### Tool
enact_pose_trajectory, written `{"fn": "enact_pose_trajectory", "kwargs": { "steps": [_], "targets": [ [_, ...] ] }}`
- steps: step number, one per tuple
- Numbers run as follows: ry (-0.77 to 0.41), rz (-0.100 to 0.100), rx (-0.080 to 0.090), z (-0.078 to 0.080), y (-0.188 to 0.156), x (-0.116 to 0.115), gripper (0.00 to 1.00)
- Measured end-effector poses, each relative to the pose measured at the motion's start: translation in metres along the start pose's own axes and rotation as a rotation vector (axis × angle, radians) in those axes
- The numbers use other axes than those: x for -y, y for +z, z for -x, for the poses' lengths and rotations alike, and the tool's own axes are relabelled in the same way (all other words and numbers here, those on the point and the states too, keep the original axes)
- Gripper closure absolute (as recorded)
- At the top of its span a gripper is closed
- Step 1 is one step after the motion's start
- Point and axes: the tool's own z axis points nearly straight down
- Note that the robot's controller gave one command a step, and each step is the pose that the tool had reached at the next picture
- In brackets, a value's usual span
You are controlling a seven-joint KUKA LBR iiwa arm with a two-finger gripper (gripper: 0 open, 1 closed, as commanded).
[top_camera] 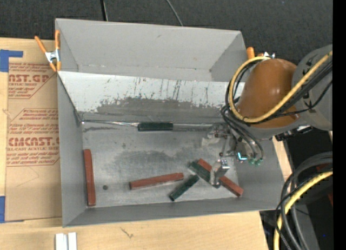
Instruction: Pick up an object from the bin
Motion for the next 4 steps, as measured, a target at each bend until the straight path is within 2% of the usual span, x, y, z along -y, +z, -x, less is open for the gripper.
{"fn": "enact_pose_trajectory", "kwargs": {
  "steps": [1,2,3,4],
  "targets": [
    [-0.001,-0.001,0.008,0.002,-0.004,0.000,0.00],
    [-0.023,0.001,0.016,-0.002,0.089,0.049,1.00],
    [-0.023,0.001,0.016,-0.002,0.089,0.049,1.00],
    [-0.061,-0.001,0.010,0.000,-0.055,0.045,1.00]
  ]
}}
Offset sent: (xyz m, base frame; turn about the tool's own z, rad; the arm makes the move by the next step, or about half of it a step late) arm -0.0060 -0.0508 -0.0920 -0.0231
